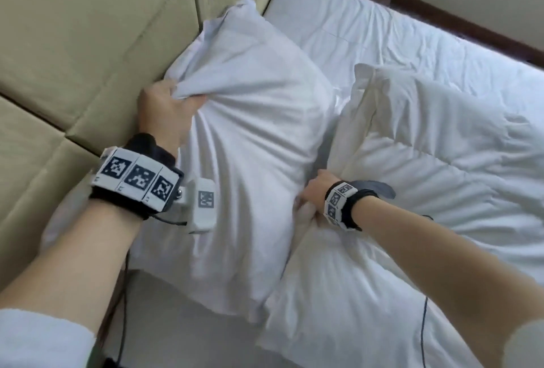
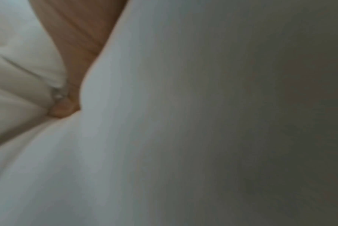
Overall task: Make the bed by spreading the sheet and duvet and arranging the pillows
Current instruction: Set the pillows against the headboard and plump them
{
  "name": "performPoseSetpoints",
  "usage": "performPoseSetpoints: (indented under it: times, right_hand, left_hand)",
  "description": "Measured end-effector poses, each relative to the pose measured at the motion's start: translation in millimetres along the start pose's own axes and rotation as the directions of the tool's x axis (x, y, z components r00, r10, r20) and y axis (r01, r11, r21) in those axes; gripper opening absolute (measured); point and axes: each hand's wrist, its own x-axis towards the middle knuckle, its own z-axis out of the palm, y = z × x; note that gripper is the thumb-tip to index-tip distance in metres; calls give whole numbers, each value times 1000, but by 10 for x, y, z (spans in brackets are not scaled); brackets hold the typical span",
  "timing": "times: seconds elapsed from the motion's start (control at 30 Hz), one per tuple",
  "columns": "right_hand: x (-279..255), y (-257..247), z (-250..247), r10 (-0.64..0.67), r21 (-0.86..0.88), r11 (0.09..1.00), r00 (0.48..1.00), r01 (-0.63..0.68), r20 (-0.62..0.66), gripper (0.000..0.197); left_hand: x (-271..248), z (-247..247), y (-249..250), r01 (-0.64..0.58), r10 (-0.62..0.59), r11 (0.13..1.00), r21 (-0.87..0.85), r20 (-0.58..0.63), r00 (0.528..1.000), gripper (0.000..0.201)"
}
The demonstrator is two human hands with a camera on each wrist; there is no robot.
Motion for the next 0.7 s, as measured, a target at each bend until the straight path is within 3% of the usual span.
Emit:
performPoseSetpoints:
  times: [0.1,0.17,0.2,0.3,0.4,0.5,0.7]
  right_hand:
    - [-241,112,-414,-1,-14,1000,994,-1,-109,22]
    - [-273,18,-657,-31,-10,1000,975,30,-221,17]
    - [-205,-96,-729,-50,-8,999,959,50,-278,15]
    - [211,-562,-707,52,224,975,962,9,-267,29]
    - [489,-946,-533,102,298,954,975,-40,-198,45]
    - [515,-1049,-387,101,371,929,948,19,-301,61]
    - [116,-835,-223,26,286,952,908,105,-418,46]
  left_hand:
    - [-228,-383,558,-121,116,991,-64,-73,991,25]
    - [-362,-555,710,-192,188,980,-45,-90,978,17]
    - [-417,-598,704,-206,203,978,-29,-95,975,23]
    - [-518,-539,533,-233,234,971,52,-10,972,37]
    - [-694,-340,105,-217,195,934,283,105,975,38]
    - [-838,-280,-267,-119,77,901,417,116,990,36]
    - [-972,-327,-140,-53,13,898,437,96,995,31]
